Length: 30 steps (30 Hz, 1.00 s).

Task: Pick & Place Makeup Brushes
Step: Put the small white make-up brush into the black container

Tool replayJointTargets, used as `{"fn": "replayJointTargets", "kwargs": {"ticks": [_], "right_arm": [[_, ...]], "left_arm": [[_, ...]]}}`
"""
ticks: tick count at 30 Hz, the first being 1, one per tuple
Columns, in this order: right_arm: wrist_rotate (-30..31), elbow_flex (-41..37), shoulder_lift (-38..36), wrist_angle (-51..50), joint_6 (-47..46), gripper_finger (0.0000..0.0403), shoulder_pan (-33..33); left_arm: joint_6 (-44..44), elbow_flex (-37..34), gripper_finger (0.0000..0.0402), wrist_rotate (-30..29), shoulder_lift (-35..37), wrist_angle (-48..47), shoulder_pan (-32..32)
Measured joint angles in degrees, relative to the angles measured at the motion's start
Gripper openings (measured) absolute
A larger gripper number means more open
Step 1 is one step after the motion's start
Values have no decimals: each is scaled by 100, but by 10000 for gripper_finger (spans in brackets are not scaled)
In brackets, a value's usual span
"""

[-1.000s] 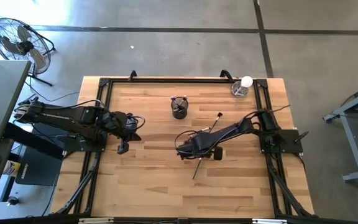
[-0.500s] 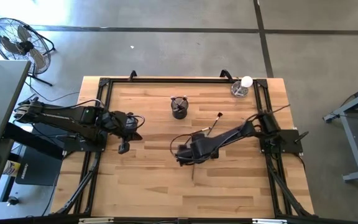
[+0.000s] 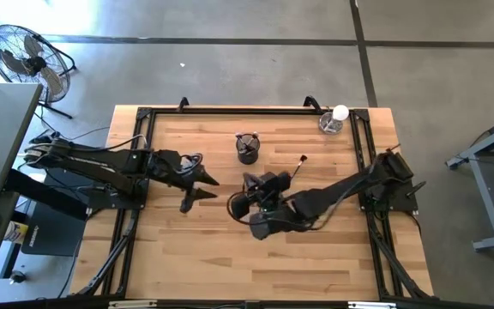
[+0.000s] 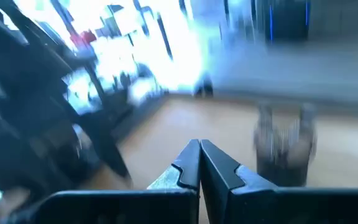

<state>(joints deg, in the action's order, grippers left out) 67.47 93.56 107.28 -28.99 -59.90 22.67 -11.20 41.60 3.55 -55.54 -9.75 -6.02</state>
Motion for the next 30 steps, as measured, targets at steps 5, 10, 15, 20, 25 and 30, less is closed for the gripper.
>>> {"fn": "replayJointTargets", "kwargs": {"ticks": [5,10,15,20,25,30], "right_arm": [[280,65,-274,2019,2845,0,124],[268,50,-314,3465,4704,0,106],[-133,51,-321,4299,5907,0,62],[-508,52,-321,4493,6343,0,-140],[-534,52,-321,4365,6389,0,-295],[-258,52,-321,4329,6483,0,-318]], "left_arm": [[-458,0,262,214,-214,1649,-2],[-424,0,285,60,-270,2947,0],[-211,4,278,-385,-428,3491,2],[-205,105,266,-566,-857,3792,4],[-66,358,219,-625,-1102,3730,4],[253,489,60,-1127,-1137,3323,4]]}}
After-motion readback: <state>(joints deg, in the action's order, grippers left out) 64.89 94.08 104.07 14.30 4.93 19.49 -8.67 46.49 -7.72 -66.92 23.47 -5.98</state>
